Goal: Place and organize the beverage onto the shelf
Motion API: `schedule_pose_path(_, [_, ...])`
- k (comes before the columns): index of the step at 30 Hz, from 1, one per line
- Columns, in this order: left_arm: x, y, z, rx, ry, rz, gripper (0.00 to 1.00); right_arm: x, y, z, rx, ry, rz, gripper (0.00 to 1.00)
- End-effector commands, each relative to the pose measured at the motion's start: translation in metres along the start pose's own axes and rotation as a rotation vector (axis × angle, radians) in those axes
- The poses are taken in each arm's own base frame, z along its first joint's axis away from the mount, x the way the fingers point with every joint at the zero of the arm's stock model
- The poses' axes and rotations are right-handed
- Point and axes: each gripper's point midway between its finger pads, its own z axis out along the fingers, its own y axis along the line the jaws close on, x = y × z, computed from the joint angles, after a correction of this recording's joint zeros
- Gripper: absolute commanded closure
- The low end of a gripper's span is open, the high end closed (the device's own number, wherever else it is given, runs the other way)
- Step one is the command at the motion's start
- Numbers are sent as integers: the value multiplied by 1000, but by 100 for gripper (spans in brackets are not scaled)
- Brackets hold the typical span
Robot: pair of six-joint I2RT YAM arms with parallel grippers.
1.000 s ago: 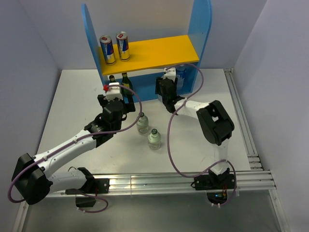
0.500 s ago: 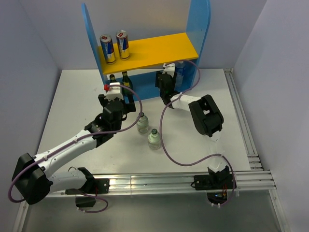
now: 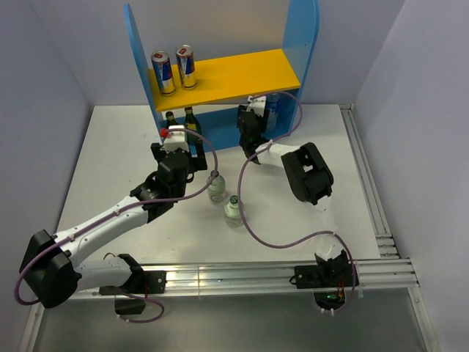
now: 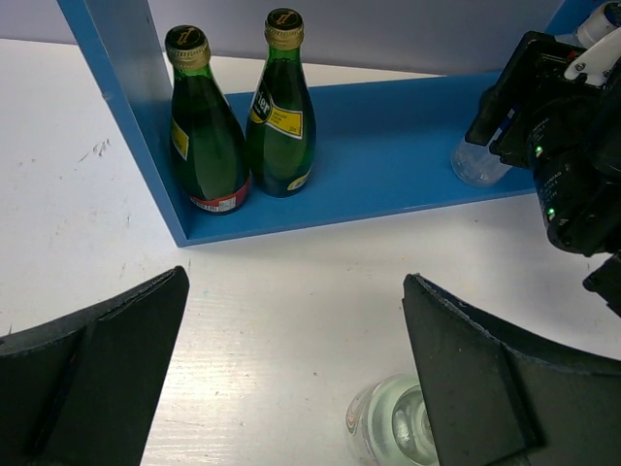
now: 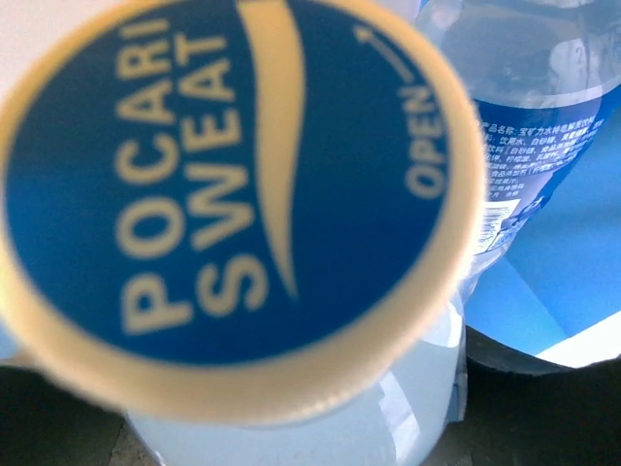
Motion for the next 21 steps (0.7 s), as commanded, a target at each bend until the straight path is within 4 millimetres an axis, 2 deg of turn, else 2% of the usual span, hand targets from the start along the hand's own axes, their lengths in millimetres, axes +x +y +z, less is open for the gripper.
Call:
schedule_pose_path(1, [-10,-3,-1,20,-31,-17,1,-83,-7,15,56,-180,131,35])
schedule_pose_path(2, [-10,-3,-2,22,-32,-19,1,-83,-8,16,58,-175,131,12])
schedule_pose_path(3, [-11,-2,-2,21,-34,-21,1,-85,-5,17,47,-170,131,0])
schedule_pose_path(7, [-13,-2,-3,21,-35,-23,1,-80,-4,15,31,-146,130,0])
schedule_pose_path(8, [-13,-3,-3,25,-35,-24,1,-88,-4,12,22,-155,139,0])
schedule_pose_path(9, [-14,-3,-4,25,-37,-26,1,-78,-6,8,13,-139,126,0])
schedule_pose_path(10, [-14,-3,-4,27,-38,-27,1,-80,-6,5,3,-147,131,0])
schedule_pose_path(11, [-14,-3,-4,29,-37,-28,1,-93,-6,-2,-12,-162,143,0])
schedule_pose_path(12, [-14,-3,-4,30,-37,-28,1,-81,-8,-8,-17,-143,126,0])
schedule_pose_path(13, [-15,-3,-4,30,-37,-30,1,-84,-11,-13,-18,-151,133,0])
schedule_pose_path(14, [-14,-4,-4,31,-34,-29,1,-96,-12,-22,-23,-165,145,0])
schedule_pose_path(15, [-15,-4,-4,33,-35,-30,1,-86,-15,-29,-28,-145,134,0])
schedule_pose_path(21, [-20,-3,-6,33,-46,-41,1,-87,-42,-84,-8,-136,150,0])
